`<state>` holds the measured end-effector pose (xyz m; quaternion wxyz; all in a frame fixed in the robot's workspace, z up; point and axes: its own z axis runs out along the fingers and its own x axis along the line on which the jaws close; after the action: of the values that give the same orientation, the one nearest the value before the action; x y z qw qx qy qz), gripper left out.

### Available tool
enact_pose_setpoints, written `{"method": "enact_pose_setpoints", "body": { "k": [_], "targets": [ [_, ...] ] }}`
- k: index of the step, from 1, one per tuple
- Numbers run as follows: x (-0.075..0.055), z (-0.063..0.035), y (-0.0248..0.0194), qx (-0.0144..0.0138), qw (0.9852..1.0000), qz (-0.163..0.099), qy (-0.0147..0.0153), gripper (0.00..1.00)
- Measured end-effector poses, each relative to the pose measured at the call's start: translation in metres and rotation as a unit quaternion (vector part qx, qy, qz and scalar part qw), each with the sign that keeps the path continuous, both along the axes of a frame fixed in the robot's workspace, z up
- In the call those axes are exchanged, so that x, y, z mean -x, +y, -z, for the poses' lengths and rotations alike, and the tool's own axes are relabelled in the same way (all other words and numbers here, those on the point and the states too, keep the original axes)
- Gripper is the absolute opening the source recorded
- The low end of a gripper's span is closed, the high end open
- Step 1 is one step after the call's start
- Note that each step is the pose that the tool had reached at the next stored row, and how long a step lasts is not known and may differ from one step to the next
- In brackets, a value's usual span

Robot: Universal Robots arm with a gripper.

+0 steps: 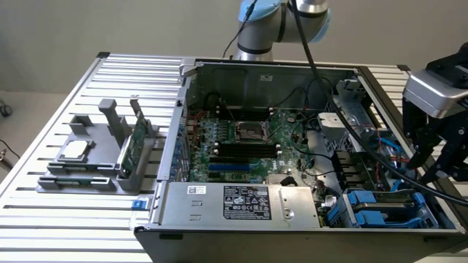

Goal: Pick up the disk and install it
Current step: 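Insert the disk into the insertion slot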

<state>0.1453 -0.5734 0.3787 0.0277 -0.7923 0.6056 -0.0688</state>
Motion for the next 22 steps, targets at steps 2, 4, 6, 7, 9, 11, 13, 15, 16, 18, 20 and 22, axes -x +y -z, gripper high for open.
{"method": "enact_pose_setpoints", "body": {
  "k": [2, 4, 6, 7, 9, 11, 13, 15, 16, 18, 20, 22],
  "targets": [
    [0.0002, 0.0032, 0.0003, 0.0000, 0.9999, -0.015, -0.0012, 0.31],
    [0.0005, 0.0062, 0.0006, 0.0000, 0.9996, -0.029, -0.0025, 0.31],
    [0.0005, 0.0088, 0.0016, 0.0001, 0.9992, -0.041, -0.0031, 0.31],
    [0.0001, 0.0088, 0.0027, 0.0005, 0.9991, -0.042, -0.0031, 0.31],
    [-0.0015, 0.0083, 0.0030, 0.0029, 0.9992, -0.040, -0.0030, 0.31],
    [-0.0019, 0.0064, 0.0030, 0.0046, 0.9995, -0.031, -0.0028, 0.31],
    [-0.0019, 0.0058, 0.0030, 0.0045, 0.9998, -0.017, -0.0027, 0.31],
    [-0.0019, 0.0053, 0.0030, 0.0045, 1.0000, -0.002, -0.0027, 0.31],
    [-0.0019, 0.0049, 0.0030, 0.0046, 1.0000, 0.006, -0.0026, 0.31],
    [-0.0019, 0.0043, 0.0030, 0.0047, 0.9997, 0.022, -0.0025, 0.31],
    [-0.0019, 0.0038, 0.0030, 0.0047, 0.9993, 0.038, -0.0025, 0.31],
    [-0.0019, 0.0033, 0.0030, 0.0048, 0.9985, 0.054, -0.0024, 0.31]
  ]
}}
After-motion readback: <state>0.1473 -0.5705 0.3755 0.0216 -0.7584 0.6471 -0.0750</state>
